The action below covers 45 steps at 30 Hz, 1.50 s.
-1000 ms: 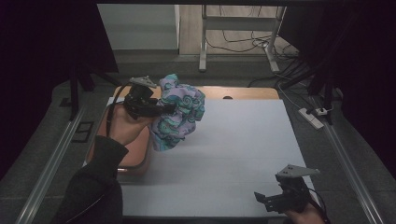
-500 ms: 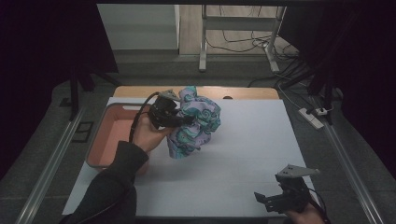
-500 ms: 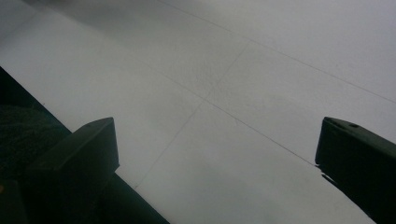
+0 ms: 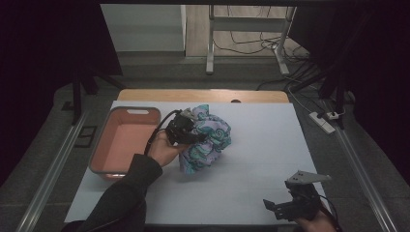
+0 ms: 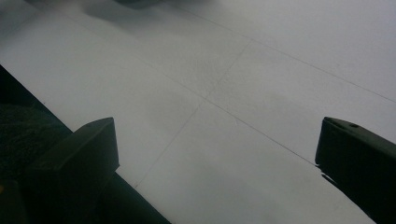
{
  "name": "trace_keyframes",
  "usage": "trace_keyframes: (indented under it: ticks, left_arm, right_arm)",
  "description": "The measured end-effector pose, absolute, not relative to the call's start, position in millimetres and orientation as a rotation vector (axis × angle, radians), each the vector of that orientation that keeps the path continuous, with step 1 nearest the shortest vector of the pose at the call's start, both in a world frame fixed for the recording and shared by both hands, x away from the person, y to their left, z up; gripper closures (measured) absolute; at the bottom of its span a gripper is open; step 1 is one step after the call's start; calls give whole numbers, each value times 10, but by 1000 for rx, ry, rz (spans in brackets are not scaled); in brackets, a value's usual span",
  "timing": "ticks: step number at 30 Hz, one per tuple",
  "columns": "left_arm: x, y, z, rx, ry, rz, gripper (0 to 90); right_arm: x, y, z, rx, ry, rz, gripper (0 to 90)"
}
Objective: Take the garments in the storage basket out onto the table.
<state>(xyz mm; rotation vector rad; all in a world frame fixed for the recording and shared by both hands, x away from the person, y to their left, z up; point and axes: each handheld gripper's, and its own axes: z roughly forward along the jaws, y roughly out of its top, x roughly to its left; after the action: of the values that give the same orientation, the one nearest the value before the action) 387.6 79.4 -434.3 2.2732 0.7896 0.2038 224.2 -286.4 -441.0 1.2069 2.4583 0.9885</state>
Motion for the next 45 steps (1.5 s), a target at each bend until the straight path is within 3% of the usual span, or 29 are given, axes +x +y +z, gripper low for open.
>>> trace_keyframes:
  ticks: [20,31,45]
  left_arm:
    - [3938,671,-4930,2333,827,130,590]
    - [3931,615,-5111,2353,816,129,405]
    - [3965,659,-4983,2306,880,98,199]
  right_arm:
    - [2240,-2855,-4412,1188,2475,978,0]
    - [2237,-2848,-4414,1188,2478,977,0]
    - [2235,-2846,-4413,1183,2480,979,0]
